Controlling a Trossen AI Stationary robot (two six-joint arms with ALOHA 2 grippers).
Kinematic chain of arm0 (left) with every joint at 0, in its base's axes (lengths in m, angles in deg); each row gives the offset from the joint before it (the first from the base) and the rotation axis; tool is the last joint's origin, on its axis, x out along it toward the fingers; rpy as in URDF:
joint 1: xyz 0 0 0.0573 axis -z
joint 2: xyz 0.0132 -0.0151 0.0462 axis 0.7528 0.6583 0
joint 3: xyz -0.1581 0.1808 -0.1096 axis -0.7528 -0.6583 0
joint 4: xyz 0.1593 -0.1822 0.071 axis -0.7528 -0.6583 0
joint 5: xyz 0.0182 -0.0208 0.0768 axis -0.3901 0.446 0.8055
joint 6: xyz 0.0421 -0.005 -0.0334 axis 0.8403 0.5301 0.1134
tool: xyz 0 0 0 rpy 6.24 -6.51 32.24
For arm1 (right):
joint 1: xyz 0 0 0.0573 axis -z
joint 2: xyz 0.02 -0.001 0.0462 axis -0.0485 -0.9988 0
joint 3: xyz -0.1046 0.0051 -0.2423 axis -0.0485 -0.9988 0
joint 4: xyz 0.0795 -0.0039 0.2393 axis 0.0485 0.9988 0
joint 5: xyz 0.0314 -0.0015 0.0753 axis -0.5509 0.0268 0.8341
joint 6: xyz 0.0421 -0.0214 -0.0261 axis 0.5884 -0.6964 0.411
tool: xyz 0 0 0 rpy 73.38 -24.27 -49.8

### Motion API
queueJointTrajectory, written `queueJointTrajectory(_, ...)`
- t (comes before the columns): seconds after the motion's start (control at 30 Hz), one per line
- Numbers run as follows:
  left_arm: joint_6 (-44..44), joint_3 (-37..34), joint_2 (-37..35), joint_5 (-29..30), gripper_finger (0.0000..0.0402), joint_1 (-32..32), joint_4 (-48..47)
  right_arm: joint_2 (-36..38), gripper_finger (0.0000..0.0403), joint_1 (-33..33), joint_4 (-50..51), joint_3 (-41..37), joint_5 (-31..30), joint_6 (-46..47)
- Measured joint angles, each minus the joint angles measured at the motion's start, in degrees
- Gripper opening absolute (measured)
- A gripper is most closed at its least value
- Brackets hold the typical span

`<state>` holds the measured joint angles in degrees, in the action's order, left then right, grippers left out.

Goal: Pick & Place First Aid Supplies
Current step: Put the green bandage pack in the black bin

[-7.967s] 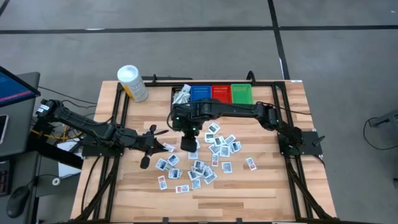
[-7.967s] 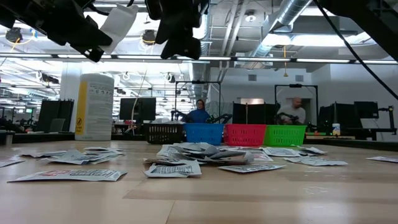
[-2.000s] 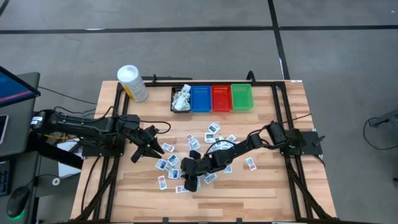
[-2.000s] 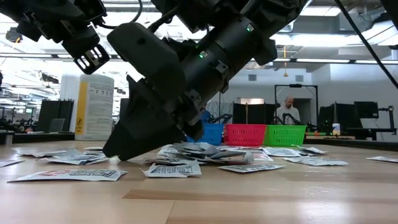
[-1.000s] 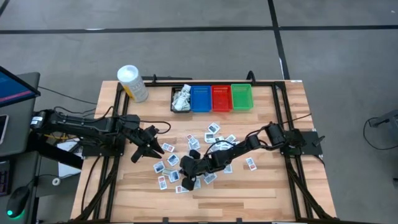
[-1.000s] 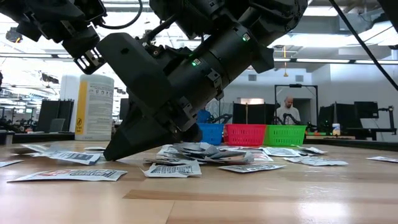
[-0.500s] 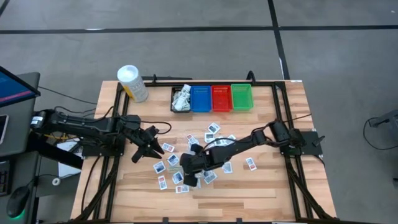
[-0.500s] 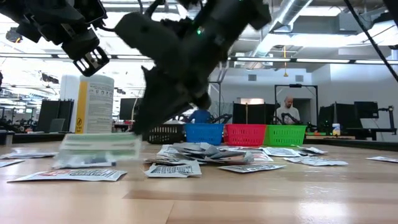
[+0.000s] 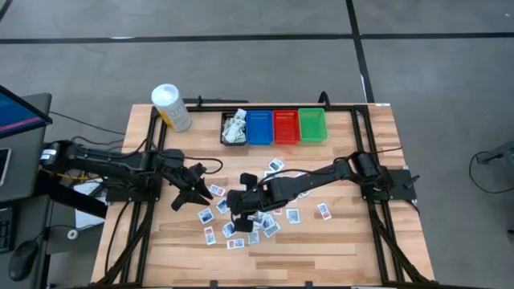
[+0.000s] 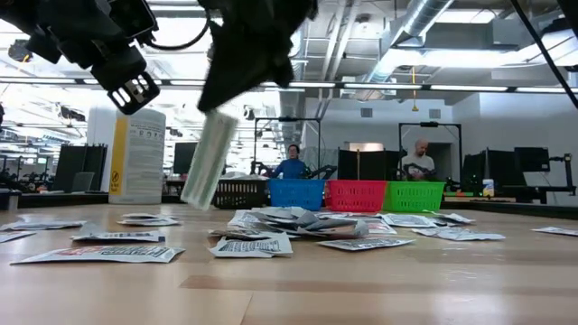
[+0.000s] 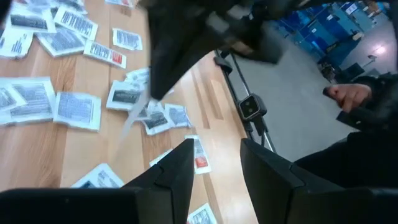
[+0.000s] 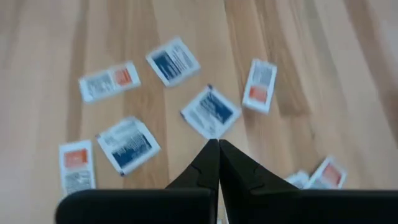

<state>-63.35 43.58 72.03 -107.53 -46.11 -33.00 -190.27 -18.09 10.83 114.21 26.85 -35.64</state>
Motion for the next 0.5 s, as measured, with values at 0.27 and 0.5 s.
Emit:
queueJointTrajectory(0.27, 3.2, 0.0, 3.9, 0.0, 0.0131, 0.0, 0.1, 0.0, 0.0000, 0.1, 1.4, 4.3, 0.0, -3.9)
queueJointTrajectory(0.5, 11.9, 0.0, 7.6, 0.0, 0.0131, 0.0, 1.0, 0.0, 0.0000, 0.1, 2.1, 5.0, 0.0, -4.5)
